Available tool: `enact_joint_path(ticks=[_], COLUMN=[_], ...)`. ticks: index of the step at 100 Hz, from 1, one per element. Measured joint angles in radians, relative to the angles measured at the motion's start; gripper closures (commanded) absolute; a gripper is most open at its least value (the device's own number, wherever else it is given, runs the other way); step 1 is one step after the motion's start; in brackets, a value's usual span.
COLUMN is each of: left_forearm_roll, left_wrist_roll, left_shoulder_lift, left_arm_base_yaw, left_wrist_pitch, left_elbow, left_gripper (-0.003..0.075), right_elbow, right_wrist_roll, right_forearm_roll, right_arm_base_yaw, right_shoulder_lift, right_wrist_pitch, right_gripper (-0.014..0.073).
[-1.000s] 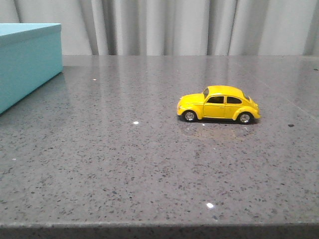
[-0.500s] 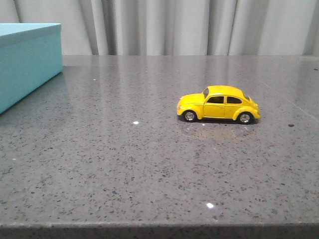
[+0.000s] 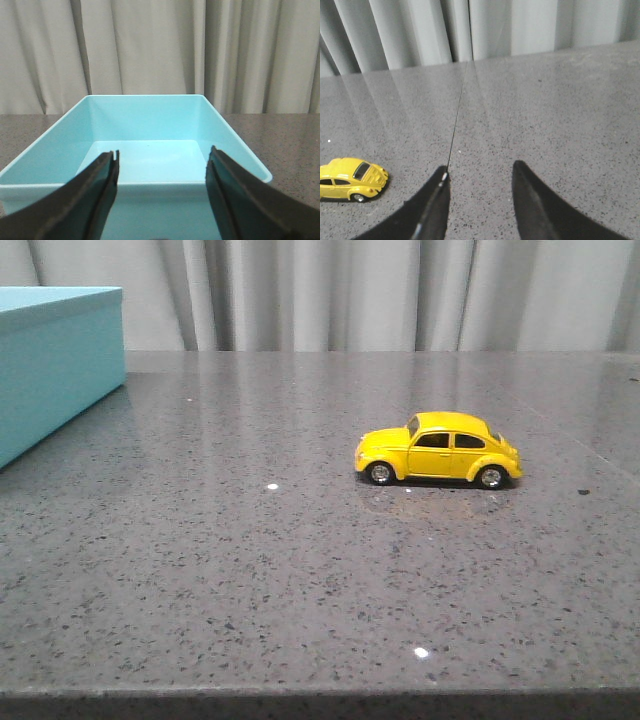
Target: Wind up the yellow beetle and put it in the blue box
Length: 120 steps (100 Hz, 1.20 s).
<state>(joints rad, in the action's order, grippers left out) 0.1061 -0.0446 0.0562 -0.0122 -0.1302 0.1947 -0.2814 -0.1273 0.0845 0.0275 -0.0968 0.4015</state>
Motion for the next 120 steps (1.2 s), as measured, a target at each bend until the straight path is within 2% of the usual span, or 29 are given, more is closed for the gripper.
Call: enact_joint_path(ticks=[19, 46, 96, 120], left_forearm_roll=[-0.002, -0.002, -0.002, -0.002], left_wrist_roll=[0.0, 0.0, -0.002, -0.002], left_shoulder_lift=[0.08, 0.117, 0.335, 0.391], left_arm_base_yaw=[0.0, 0.0, 0.0, 0.0], left_wrist_pitch=[-0.03, 0.054, -0.143, -0.167], left_elbow=[0.08, 0.098, 0.31, 0.356], left_gripper=[0.0309, 0.031, 0.031, 0.031], right_elbow=[-0.108, -0.151, -0.564, -0.759], right_wrist_roll=[0.0, 0.0, 0.0, 0.0], right_forearm_roll=[0.0, 0.0, 0.0, 0.002], right_arm_base_yaw=[0.0, 0.0, 0.021, 0.137], right_shoulder_lift=[-0.129, -0.229, -0.679, -0.902], right_wrist_pitch=[0.026, 0.019, 0.307, 0.479], right_gripper=[0.0243, 0.0243, 0.0238, 0.0093])
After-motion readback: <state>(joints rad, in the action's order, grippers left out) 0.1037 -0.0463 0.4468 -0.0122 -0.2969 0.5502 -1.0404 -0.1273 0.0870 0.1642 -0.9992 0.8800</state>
